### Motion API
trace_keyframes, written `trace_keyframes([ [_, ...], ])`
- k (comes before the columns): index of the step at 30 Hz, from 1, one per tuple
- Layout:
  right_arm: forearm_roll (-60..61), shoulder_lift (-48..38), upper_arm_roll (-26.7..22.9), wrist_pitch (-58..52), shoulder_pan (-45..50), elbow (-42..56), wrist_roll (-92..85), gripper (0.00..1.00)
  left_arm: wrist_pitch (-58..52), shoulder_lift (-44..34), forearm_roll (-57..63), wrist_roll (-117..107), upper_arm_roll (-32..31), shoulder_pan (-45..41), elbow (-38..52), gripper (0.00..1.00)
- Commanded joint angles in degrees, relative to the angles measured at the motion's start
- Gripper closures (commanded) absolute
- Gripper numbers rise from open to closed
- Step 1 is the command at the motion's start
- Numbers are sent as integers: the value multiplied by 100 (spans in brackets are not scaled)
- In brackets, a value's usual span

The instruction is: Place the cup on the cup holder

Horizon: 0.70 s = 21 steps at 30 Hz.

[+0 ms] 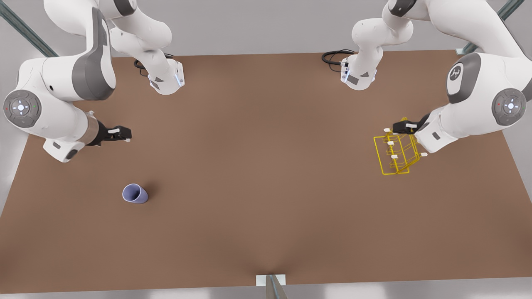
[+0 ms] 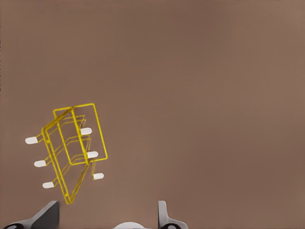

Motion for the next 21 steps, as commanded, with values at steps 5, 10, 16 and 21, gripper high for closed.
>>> trace_keyframes([
  [5, -471, 1206, 1, 2059, 30, -7, -208, 0, 537, 13, 11, -97, 13, -11, -27, 0],
  [10, -322, 2243, 1, 3404, -312, -103, -182, 0, 564, 21, -24, -62, 13, 7, -9, 0],
  [16, 258, 2165, 1, 4512, -444, -1456, -410, 0, 476, 39, -15, -123, 4, -2, -18, 0],
  [21, 258, 1699, 1, 4872, -435, -2151, -498, 0, 71, 39, -24, -97, 4, -2, -18, 0],
])
